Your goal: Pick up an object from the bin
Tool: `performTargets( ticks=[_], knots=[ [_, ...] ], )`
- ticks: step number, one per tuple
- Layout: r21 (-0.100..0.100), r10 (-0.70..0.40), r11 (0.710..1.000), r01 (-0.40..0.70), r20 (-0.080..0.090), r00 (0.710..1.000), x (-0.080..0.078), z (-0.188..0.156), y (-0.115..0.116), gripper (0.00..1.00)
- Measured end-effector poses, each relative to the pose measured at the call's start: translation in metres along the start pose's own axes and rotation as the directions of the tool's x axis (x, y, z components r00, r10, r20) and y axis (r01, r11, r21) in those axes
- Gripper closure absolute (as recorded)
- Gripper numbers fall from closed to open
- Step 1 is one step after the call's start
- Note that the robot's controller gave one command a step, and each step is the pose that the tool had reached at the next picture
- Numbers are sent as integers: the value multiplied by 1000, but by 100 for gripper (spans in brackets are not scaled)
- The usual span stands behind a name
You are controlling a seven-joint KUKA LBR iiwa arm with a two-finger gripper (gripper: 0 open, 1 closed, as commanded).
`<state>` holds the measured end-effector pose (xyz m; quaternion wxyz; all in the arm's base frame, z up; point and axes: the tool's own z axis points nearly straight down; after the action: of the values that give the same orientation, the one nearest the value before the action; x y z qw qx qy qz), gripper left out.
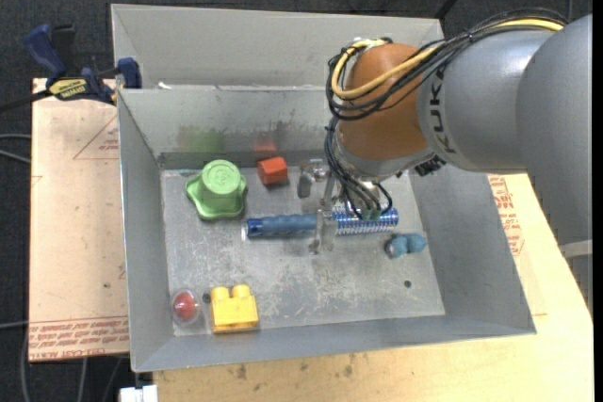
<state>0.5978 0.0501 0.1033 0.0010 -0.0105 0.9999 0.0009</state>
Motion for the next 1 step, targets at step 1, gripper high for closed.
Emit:
performTargets(
  ticks=[1],
  knots=[
    [0,20,1000,-20,-4,1000,11,36,0,0]
  ],
)
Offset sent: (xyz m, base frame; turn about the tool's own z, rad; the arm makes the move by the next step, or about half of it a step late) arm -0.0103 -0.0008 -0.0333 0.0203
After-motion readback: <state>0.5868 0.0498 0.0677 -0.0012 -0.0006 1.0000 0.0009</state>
